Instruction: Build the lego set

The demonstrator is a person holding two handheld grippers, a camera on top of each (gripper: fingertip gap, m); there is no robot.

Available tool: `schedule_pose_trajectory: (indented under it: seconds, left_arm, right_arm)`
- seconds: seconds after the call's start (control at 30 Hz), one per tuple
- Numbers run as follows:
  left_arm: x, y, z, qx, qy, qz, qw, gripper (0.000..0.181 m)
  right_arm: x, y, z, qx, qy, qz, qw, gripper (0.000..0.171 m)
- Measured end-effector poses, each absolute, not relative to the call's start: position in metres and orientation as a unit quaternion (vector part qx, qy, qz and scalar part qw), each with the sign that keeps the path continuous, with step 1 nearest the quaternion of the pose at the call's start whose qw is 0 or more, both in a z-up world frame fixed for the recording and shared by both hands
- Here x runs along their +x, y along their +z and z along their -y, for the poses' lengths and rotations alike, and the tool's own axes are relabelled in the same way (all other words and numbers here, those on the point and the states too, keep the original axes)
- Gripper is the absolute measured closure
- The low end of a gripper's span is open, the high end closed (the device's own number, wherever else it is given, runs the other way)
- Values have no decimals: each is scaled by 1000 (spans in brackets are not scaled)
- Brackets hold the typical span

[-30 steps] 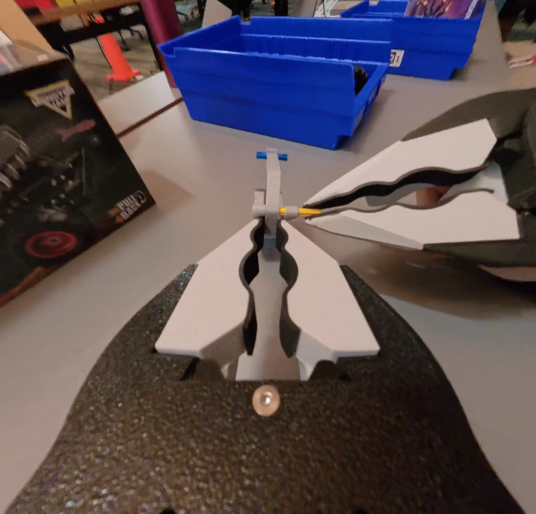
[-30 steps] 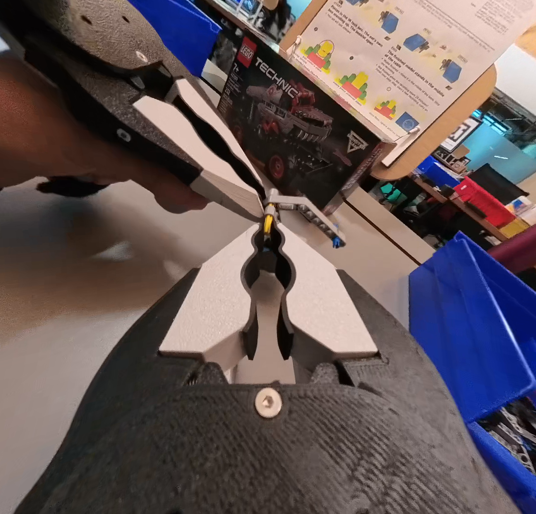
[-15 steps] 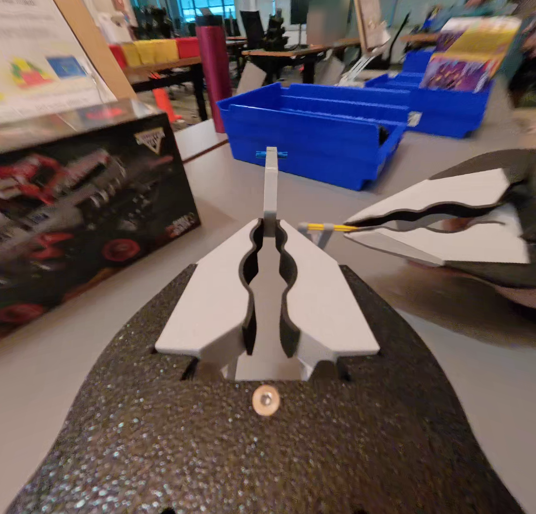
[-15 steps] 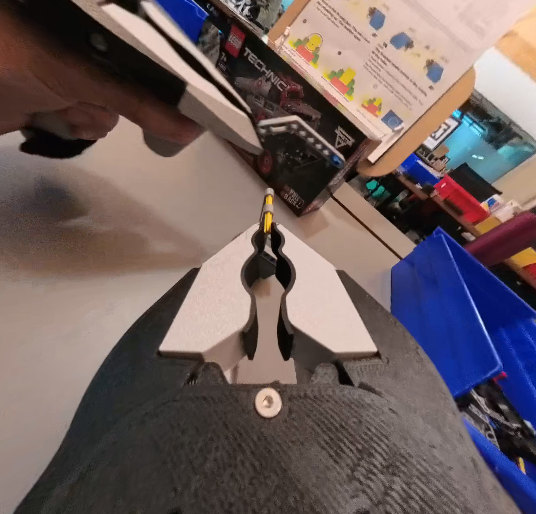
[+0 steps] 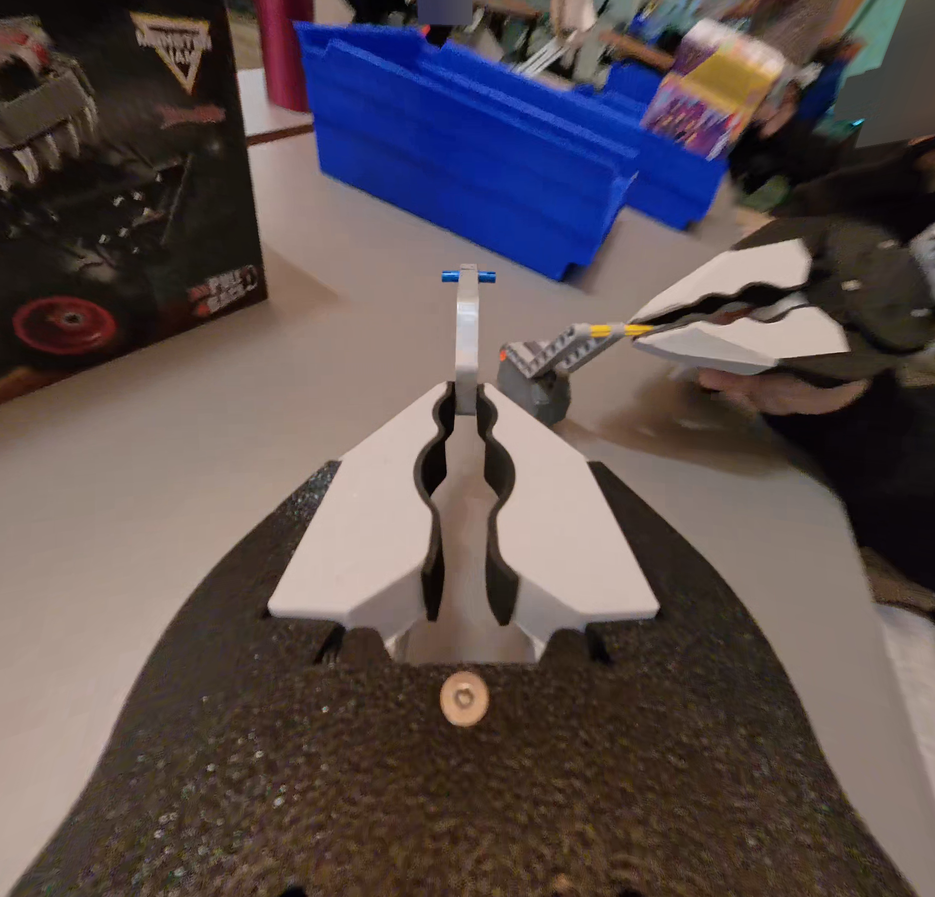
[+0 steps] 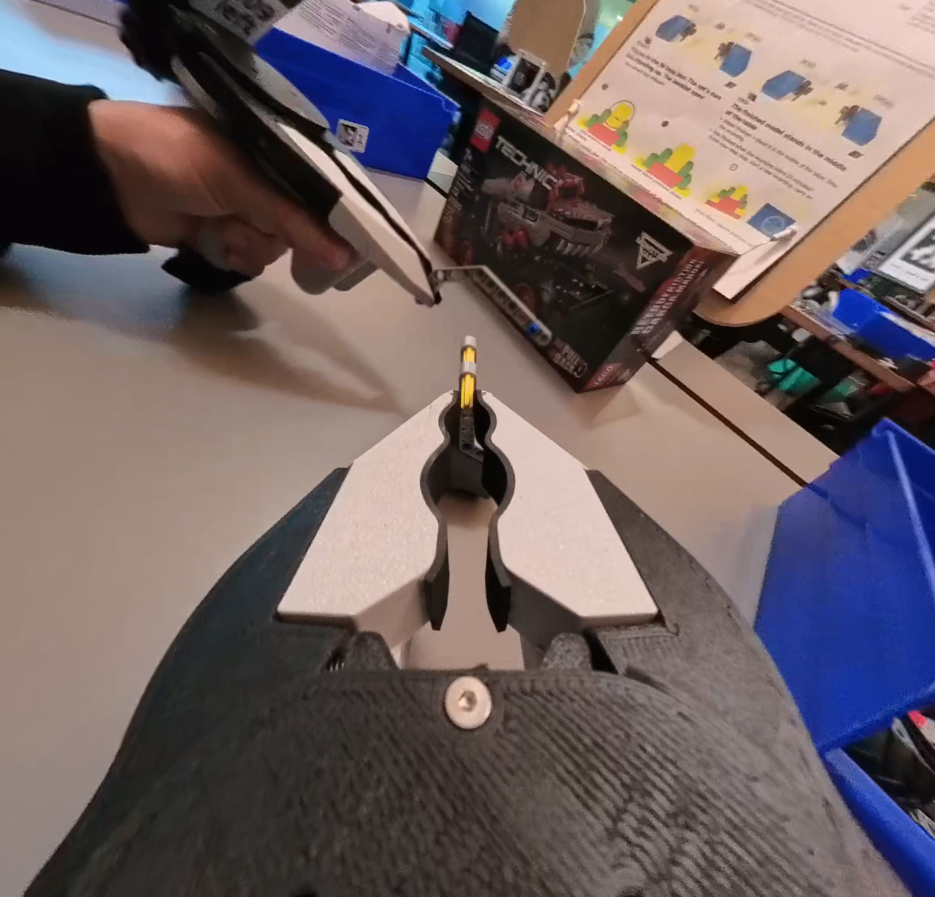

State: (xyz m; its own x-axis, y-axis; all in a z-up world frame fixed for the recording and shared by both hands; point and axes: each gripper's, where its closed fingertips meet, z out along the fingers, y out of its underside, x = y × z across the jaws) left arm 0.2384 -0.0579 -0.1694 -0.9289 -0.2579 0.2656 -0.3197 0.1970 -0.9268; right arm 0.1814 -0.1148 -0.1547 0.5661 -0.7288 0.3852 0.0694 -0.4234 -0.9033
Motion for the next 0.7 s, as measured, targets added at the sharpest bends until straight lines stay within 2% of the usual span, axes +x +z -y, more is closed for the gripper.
schedule_pose_trajectory:
  seconds: [0.1, 0.2, 0.33, 0.43, 0.7]
  left_arm:
    - [234, -152, 54, 168, 654, 734, 67, 176]
    - [222, -137, 57, 109, 683, 720, 49, 176]
    - [209, -136, 68, 25, 672, 738, -56, 176]
    - [199, -133, 75, -17, 670, 735, -103, 176]
    - [172, -126, 82, -102, 676, 721, -115, 176]
  right_arm:
    - [174, -150, 115, -744, -362, -218, 518, 154]
    - [168, -144, 121, -740, -322, -232, 543, 138]
    - [166, -124, 139, -701, -330, -257, 577, 141]
    - [167, -115, 143, -668, -308, -287, 613, 148]
    - [152, -104, 132, -666, -290, -237, 645, 145]
